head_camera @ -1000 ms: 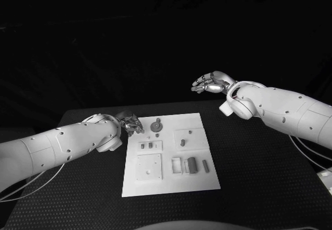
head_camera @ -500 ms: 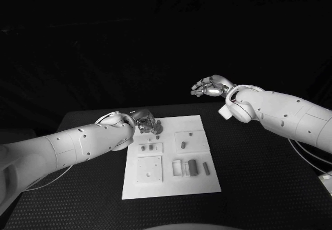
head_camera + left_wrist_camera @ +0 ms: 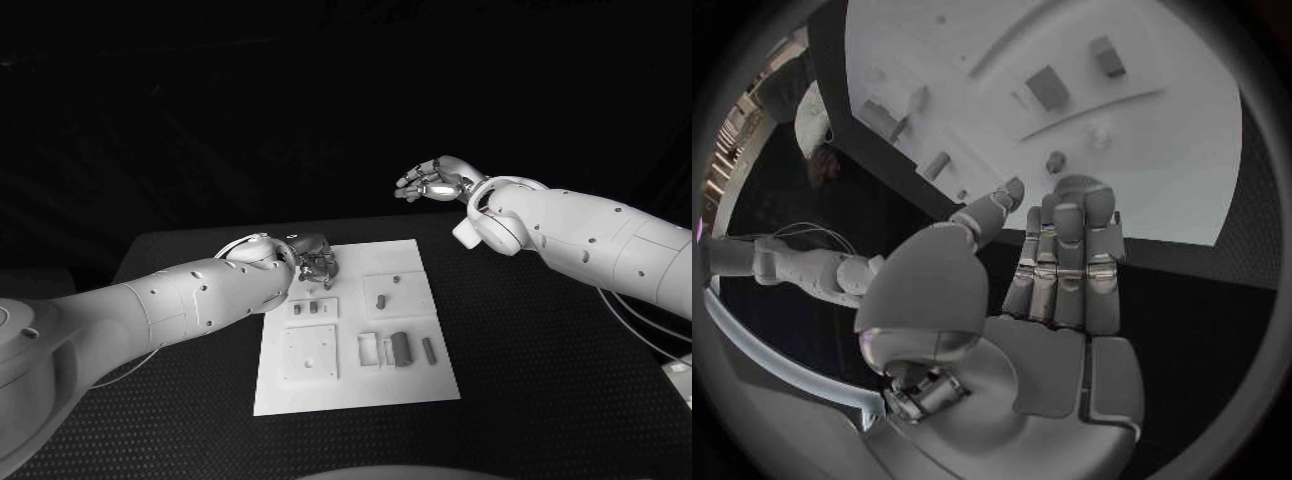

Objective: Assemble the parts on the task board

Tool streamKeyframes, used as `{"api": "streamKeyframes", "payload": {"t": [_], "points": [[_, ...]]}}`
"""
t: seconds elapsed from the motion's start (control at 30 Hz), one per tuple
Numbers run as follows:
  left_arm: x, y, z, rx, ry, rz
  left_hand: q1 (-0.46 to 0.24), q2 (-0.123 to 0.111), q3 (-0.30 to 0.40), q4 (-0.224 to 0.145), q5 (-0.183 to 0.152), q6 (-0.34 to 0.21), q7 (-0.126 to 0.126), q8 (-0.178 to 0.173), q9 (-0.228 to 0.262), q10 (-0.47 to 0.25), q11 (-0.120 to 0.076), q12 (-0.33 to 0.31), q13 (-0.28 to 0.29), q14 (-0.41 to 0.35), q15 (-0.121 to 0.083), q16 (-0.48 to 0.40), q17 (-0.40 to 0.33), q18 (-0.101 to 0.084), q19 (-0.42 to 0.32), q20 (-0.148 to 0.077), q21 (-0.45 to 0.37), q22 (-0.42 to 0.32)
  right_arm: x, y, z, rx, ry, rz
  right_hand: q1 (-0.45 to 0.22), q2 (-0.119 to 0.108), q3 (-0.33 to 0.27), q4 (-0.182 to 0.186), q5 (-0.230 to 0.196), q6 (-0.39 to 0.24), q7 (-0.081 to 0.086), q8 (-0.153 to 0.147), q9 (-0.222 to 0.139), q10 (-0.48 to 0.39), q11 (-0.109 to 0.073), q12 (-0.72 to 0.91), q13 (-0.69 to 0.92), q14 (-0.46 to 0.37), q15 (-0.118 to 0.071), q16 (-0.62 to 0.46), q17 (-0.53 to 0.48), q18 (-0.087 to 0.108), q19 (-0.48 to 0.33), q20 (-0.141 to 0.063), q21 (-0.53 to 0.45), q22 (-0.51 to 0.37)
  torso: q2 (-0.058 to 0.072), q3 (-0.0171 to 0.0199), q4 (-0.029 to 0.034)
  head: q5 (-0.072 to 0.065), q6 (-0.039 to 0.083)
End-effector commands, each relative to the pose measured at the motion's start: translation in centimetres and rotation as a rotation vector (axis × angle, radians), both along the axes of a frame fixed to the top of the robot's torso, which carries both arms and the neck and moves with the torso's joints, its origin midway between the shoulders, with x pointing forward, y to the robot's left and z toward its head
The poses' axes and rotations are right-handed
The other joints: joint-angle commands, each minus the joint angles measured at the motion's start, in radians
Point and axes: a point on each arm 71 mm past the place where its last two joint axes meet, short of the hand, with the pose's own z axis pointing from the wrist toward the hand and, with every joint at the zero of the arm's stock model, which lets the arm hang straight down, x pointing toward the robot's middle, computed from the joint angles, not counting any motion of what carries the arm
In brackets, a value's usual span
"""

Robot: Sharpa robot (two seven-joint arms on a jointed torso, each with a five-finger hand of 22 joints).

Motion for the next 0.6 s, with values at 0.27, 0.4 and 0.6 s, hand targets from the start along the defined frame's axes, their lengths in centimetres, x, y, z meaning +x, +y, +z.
{"api": "streamKeyframes", "payload": {"t": [0.27, 0.4, 0.6], "points": [[0.3, -0.4, -0.5, 0.059, -0.022, -0.042, 0.002, -0.013, -0.002, 0.002, -0.003, 0.004, 0.001, -0.001, -0.004, 0.013, 0.000, -0.010, -0.005, 0.006, 0.000, 0.004, -0.004, 0.069, 0.005, 0.002, 0.009, 0.025, -0.2, 0.3, 0.0, -0.004, 0.004, 0.015, 0.008, 0.001, -0.002, -0.006, 0.000, -0.004, 0.040, 0.007, -0.002, 0.005, 0.001, -0.005, 0.000, 0.009, 0.000, -0.005, 0.002, -0.004, 0.009, 0.001, -0.006, 0.002, 0.000, -0.0003, -0.0001, -0.001, -0.007], [0.4, -0.2, -1.0, 0.068, -0.019, -0.037, 0.002, -0.014, -0.002, 0.002, -0.003, 0.005, 0.002, -0.002, -0.005, 0.014, 0.000, -0.011, -0.006, 0.005, 0.000, 0.004, -0.005, 0.069, 0.004, 0.002, 0.010, 0.025, -0.2, 0.3, 0.0, -0.004, 0.002, 0.016, 0.007, 0.001, -0.003, -0.006, 0.000, -0.004, 0.040, 0.007, -0.002, 0.005, 0.001, -0.005, 0.000, 0.009, 0.000, -0.005, 0.002, -0.005, 0.010, 0.002, -0.007, 0.002, 0.000, -0.0001, -0.0011, -0.002, -0.007], [0.3, 0.1, -1.7, 0.077, -0.004, -0.025, 0.000, -0.013, -0.002, 0.004, -0.003, 0.008, 0.001, -0.001, -0.005, 0.015, 0.001, -0.015, -0.008, 0.005, 0.000, 0.004, -0.006, 0.070, 0.003, 0.002, 0.013, 0.025, -0.2, 0.5, 0.0, -0.002, 0.003, 0.021, 0.007, 0.001, -0.003, -0.006, 0.000, -0.004, 0.040, 0.008, -0.002, 0.006, 0.001, -0.005, 0.000, 0.009, 0.000, -0.005, 0.002, -0.004, 0.010, 0.002, -0.007, 0.003, 0.000, 0.0005, -0.0009, -0.005, -0.008]]}}
